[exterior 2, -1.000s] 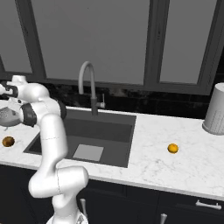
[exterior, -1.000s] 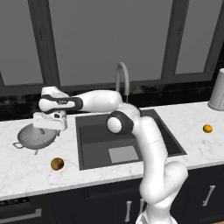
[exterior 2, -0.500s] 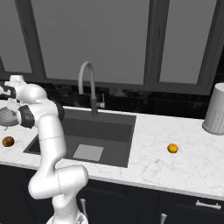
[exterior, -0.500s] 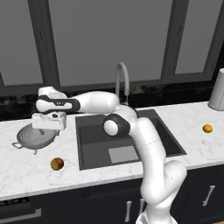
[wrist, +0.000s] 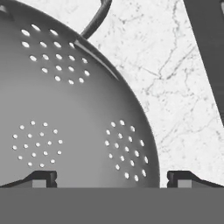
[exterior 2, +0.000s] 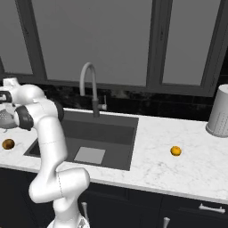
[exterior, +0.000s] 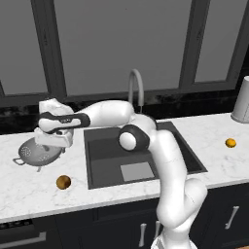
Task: Put the colander in the sink, put the tangerine, pear in the colander, and turn on the sink faucet and pour water over the colander.
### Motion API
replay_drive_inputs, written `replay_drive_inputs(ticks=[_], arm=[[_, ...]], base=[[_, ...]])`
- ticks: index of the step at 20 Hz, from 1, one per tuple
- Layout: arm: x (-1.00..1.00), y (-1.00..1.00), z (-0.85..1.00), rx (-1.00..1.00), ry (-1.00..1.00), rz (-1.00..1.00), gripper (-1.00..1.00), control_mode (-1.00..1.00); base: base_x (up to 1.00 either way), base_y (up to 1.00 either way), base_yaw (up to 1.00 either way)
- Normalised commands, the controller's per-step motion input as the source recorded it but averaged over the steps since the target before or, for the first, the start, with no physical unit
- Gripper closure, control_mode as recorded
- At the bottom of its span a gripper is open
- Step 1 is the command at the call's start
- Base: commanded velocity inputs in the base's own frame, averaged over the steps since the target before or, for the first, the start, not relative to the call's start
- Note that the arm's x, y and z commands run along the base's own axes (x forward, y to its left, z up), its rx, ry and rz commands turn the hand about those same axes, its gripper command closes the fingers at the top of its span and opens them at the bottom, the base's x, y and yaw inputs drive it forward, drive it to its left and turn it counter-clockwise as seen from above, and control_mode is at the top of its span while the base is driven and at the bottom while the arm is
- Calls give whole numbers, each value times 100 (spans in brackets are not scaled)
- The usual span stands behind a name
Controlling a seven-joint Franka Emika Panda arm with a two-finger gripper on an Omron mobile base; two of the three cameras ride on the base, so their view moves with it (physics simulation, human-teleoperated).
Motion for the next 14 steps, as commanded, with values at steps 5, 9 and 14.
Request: replay_drive_inputs(ticks=[5,9,14], arm=[[-8,-23,-23,13,0,-12,-100,-100],[-2,-20,-17,12,0,-10,-100,-100],[8,1,-20,6,0,-2,-100,-100]], base=[[0,0,0],[0,0,0],[0,0,0]])
